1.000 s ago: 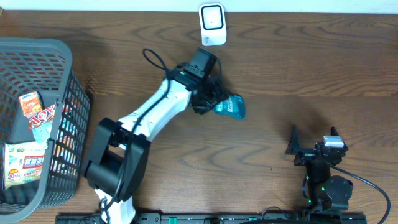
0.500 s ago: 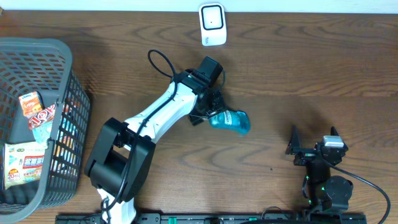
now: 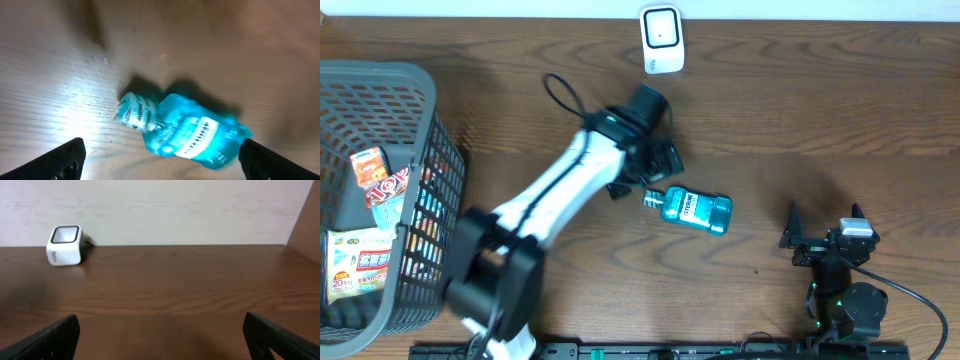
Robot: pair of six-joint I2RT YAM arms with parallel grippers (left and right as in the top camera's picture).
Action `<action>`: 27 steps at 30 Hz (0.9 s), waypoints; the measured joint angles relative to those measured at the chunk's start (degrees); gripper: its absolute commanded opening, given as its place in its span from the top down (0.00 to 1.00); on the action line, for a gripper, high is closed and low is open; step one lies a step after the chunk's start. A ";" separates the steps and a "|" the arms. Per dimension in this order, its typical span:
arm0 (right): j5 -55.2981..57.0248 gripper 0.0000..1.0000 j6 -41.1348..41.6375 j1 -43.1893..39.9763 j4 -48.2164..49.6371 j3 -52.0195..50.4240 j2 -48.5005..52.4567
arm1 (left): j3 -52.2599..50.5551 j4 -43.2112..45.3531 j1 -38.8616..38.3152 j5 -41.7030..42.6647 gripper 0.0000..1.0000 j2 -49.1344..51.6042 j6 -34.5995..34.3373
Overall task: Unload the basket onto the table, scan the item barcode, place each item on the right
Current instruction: 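Carry the bottle to table centre and release it with left gripper, then reach the left gripper back into the basket and grasp the wipes packet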
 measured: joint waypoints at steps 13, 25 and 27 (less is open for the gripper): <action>-0.13 0.01 0.00 0.00 0.00 0.00 0.00 | 19.10 -5.53 42.07 -5.57 0.02 -28.79 11.56; -0.13 0.01 0.00 0.00 0.00 0.00 0.00 | 13.42 -25.35 75.76 -8.22 0.02 -15.76 18.14; -0.13 0.01 0.00 0.00 0.00 0.00 0.00 | 11.78 -26.10 76.30 -7.78 0.02 -11.69 22.51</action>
